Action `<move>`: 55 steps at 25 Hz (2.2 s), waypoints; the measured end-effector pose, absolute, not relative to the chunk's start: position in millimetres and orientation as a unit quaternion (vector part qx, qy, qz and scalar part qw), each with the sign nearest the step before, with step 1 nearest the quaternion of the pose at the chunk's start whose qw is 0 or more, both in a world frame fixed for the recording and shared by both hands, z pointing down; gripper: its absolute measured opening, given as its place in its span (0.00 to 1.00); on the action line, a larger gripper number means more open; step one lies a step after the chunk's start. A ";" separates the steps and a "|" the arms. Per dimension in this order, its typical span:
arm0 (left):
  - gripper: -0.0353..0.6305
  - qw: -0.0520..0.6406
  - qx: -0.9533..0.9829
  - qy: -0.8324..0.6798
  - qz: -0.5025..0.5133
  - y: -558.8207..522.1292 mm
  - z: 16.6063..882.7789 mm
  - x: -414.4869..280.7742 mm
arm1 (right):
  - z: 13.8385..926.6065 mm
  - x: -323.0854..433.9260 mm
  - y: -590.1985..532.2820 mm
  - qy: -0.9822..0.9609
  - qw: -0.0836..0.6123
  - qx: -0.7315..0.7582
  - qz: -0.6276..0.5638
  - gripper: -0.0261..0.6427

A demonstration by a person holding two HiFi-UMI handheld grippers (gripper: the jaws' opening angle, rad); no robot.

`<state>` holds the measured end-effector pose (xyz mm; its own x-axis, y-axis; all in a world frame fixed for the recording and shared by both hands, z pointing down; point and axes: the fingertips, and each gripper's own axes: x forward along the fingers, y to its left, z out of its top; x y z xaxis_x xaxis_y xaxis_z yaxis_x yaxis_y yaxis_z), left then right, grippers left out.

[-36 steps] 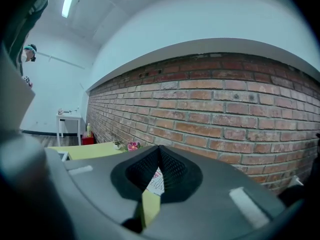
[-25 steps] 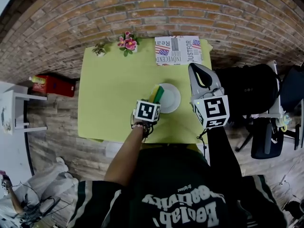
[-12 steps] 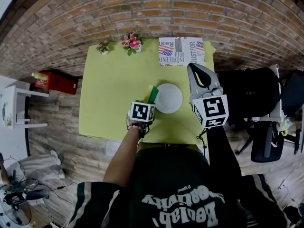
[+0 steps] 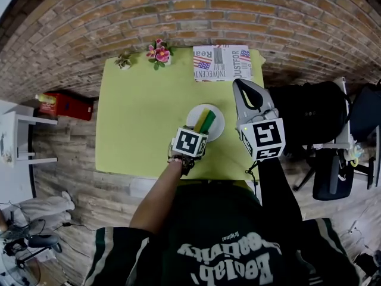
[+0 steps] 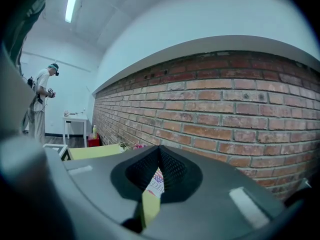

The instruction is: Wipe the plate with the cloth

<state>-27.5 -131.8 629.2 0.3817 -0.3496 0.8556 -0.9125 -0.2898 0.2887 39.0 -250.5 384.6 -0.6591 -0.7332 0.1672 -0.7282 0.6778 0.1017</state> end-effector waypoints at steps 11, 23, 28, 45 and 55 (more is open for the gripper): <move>0.26 0.393 0.745 -0.376 0.386 -122.2 647.2 20.5 | 387.9 51.1 -250.7 -0.906 0.103 0.411 -0.011 0.06; 0.26 0.407 0.731 -0.400 0.374 -122.2 645.6 1.8 | 386.5 45.6 -251.3 -0.908 0.099 0.407 -0.009 0.06; 0.26 0.422 0.717 -0.420 0.361 -120.5 646.2 -18.9 | 387.3 38.6 -251.6 -0.912 0.099 0.399 -0.009 0.06; 0.26 0.442 0.676 -0.488 0.331 -101.2 643.2 -84.6 | 386.3 14.6 -248.8 -0.918 0.101 0.384 -0.009 0.06; 0.26 0.432 0.702 -0.460 0.330 -97.8 633.6 -91.3 | 373.1 12.2 -237.2 -0.900 0.114 0.420 -0.014 0.06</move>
